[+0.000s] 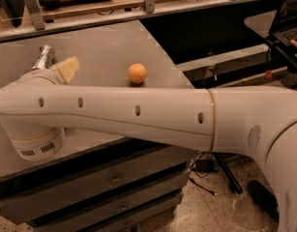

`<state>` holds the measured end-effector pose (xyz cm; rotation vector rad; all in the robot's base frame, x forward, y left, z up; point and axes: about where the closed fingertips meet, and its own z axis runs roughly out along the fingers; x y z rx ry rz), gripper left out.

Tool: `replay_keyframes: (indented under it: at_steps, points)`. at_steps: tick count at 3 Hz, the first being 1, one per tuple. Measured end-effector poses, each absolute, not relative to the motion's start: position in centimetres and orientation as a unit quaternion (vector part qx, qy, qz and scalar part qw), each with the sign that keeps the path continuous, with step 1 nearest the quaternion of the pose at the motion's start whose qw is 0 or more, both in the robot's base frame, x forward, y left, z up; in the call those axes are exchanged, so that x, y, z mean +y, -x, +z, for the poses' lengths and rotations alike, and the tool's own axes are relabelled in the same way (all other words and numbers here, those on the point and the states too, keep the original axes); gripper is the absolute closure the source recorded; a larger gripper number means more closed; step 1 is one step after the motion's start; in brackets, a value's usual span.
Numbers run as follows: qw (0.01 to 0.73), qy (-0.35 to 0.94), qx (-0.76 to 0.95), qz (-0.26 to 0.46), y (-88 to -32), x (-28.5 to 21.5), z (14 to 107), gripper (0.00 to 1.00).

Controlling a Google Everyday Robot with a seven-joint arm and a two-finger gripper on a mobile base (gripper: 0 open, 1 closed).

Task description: Move redbull can near orange

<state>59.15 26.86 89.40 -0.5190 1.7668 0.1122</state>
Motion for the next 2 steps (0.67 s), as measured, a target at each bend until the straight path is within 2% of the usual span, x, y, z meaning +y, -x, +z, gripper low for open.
replay_keyframes:
  at_steps: [2]
  points:
    - [0.593, 0.215, 0.775, 0.036, -59.92, 26.89, 89.53, 0.0]
